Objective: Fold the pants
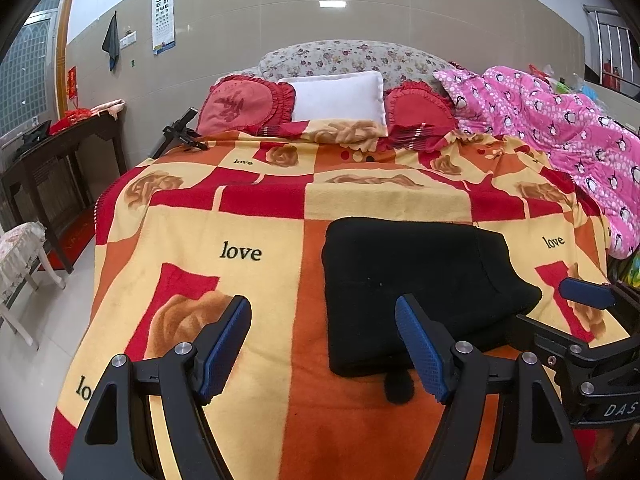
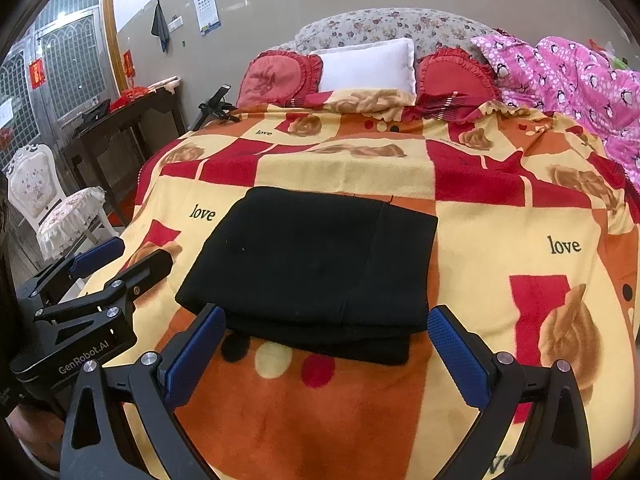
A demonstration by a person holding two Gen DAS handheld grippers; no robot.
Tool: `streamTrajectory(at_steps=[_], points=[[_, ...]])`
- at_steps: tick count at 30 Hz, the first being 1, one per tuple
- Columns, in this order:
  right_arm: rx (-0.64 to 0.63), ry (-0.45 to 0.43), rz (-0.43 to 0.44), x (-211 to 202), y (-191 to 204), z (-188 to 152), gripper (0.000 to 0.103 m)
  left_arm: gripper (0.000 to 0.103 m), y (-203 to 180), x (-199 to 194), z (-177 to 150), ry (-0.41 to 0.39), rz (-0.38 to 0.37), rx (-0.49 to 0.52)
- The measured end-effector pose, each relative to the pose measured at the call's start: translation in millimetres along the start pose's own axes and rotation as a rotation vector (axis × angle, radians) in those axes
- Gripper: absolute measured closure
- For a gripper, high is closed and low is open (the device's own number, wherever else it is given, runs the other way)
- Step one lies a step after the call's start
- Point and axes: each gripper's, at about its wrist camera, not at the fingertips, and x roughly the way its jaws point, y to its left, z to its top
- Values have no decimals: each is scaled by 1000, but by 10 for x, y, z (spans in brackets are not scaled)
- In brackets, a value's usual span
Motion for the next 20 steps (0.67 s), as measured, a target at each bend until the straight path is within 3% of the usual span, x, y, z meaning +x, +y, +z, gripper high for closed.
streamTrajectory(at_steps=[20], points=[[-11,22,-4,40,4,-44,1,29,46,-23,-22,-18,-18,13]])
